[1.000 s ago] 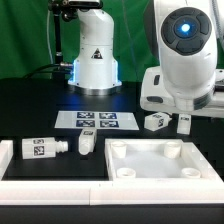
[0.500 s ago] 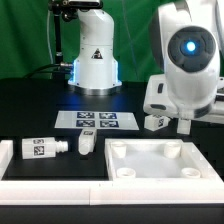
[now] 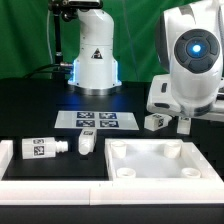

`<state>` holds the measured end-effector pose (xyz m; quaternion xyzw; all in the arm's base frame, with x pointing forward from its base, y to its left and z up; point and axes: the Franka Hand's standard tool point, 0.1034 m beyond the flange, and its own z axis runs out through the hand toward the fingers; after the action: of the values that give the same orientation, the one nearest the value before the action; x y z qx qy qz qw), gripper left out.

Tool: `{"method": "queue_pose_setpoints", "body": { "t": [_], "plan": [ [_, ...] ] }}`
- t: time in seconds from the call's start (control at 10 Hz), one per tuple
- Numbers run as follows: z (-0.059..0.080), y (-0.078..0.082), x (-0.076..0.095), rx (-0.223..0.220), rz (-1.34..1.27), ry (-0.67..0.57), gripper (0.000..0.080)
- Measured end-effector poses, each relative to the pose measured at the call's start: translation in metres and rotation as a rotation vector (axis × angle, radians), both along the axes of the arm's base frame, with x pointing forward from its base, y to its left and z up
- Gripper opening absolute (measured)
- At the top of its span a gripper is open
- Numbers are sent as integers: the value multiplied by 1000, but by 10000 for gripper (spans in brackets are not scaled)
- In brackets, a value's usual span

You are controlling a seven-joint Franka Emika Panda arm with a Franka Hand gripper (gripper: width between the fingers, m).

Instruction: Assemble one leg

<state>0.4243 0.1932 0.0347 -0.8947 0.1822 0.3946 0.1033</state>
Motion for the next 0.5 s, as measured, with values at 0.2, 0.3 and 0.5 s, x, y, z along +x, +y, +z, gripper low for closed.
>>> {"method": "queue_pose_setpoints", "body": {
  "t": [0.2,0.3,0.5],
  "plan": [
    [-7,-10,-4,22,10,-6,649],
    [-10,-12,-7,22,7,7,649],
    [-16,-12,-13,24,8,34,649]
  ]
}}
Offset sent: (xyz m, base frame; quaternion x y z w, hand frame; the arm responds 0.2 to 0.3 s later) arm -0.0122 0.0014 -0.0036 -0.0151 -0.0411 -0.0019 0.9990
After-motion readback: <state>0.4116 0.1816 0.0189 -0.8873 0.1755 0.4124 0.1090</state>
